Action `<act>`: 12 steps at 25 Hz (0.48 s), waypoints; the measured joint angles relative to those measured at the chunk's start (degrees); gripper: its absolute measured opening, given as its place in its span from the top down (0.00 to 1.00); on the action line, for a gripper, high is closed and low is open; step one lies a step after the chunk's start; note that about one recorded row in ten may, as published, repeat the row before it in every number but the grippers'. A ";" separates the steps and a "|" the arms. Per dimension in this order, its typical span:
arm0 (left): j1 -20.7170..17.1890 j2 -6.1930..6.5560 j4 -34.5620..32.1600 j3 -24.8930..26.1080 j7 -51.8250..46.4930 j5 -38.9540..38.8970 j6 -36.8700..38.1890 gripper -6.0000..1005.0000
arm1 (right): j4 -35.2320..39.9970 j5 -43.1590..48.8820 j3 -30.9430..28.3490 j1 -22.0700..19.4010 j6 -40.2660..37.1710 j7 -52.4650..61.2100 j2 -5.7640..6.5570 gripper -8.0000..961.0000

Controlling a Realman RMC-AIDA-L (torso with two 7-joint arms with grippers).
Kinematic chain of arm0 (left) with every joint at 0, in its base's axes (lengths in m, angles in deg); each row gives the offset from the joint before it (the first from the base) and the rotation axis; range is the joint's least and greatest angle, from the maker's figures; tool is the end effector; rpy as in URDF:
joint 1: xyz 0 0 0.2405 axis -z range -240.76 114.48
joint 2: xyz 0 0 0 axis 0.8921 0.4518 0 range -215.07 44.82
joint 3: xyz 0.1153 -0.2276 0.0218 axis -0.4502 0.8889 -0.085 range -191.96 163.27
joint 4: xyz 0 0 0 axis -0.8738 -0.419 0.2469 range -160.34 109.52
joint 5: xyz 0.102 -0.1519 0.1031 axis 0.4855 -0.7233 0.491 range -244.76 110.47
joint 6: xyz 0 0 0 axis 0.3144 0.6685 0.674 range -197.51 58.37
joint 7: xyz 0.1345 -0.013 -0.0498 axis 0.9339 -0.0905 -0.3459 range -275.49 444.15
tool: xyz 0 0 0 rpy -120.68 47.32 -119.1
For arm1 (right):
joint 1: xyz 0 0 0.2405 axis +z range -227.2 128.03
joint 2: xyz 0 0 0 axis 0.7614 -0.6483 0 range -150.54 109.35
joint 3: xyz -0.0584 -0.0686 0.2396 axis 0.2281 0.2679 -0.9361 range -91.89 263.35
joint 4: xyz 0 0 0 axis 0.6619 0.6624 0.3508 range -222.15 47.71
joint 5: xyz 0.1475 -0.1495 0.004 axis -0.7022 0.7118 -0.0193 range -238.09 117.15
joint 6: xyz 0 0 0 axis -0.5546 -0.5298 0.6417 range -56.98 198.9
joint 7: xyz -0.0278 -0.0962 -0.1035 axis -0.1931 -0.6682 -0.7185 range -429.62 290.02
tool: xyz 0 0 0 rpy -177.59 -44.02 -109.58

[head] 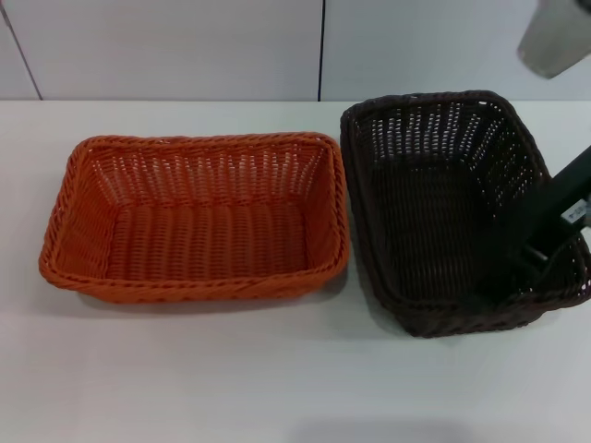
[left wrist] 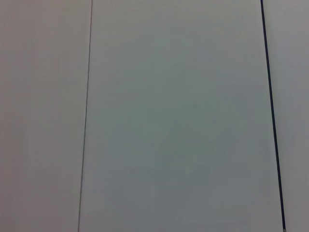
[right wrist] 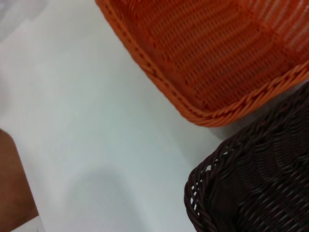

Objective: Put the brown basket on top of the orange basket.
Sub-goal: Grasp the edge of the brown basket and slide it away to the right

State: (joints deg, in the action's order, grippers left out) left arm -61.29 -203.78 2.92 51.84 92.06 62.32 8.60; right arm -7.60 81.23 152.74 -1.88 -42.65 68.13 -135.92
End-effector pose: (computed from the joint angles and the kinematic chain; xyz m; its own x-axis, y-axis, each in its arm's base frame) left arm -0.3755 0.2324 0.0561 0.7584 -0.2293 0.6101 0.6472 0.3755 -0.6634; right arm 0.1144 0.3527 0.0540 0.8266 -0.4636 0.3192 -0.4245 -0.8858 -0.1875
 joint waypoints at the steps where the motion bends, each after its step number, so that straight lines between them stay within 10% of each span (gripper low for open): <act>1: 0.00 -0.01 0.01 -0.04 0.00 -0.01 0.00 0.20 | -0.65 0.20 0.52 0.18 0.56 -0.10 -0.06 0.14; 12: 0.00 -0.10 0.09 -0.81 -0.65 -0.39 0.00 0.20 | -9.58 3.64 6.65 1.91 7.88 -0.46 -1.54 0.14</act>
State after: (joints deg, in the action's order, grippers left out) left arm -61.29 -203.88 3.01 51.03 91.41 61.93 8.60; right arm -17.19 84.86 159.39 0.02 -34.77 67.67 -137.46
